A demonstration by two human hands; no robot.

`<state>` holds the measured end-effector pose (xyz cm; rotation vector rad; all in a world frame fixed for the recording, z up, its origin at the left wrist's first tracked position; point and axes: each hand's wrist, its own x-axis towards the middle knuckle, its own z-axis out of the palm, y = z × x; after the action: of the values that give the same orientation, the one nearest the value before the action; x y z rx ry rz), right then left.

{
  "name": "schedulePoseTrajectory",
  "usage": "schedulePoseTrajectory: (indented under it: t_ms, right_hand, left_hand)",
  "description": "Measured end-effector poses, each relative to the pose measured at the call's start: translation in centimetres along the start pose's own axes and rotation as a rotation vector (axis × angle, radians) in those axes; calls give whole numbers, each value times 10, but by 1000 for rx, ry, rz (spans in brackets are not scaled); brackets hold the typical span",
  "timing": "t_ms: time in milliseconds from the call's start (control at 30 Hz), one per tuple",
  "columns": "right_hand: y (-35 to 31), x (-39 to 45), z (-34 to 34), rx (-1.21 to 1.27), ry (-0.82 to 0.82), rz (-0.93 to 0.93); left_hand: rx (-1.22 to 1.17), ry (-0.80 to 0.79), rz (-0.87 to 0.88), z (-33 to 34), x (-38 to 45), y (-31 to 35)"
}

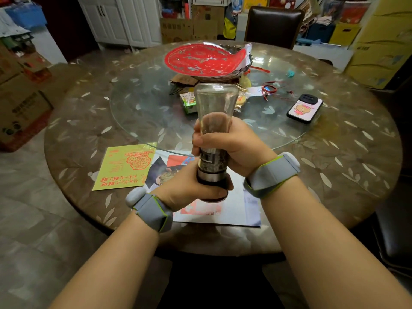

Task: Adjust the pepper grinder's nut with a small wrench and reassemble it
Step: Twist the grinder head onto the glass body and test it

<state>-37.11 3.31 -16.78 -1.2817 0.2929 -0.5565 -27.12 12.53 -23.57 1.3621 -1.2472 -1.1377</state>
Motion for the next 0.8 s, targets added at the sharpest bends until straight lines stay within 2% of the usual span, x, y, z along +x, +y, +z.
schedulePoseTrajectory:
  t_ms: [33, 100, 167, 367, 500, 633, 700, 800]
  right_hand:
    - [-1, 0, 0, 16, -27, 3]
    - [-2, 1, 2, -10, -14, -20]
    - [-1, 2, 4, -73, 66, -51]
    - [9, 11, 7, -341, 441, -137]
    - [18, 11, 11, -335, 622, -188]
    - [26, 9, 22, -268, 848, -254]
    - [29, 7, 24, -253, 873, -276]
    - [31, 6, 20, -280, 820, -274]
  left_hand:
    - [-35, -54, -2, -2, -1, 2]
    - [-32, -49, -14, -3, 0, 3]
    - [20, 53, -21, 0, 2, 5]
    - [160, 383, 72, 11, 18, 5]
    - [167, 506, 87, 19, 19, -2]
    - [283, 698, 95, 34, 18, 1]
    - [280, 713, 80, 36, 18, -1]
    - [252, 644, 85, 34, 16, -5]
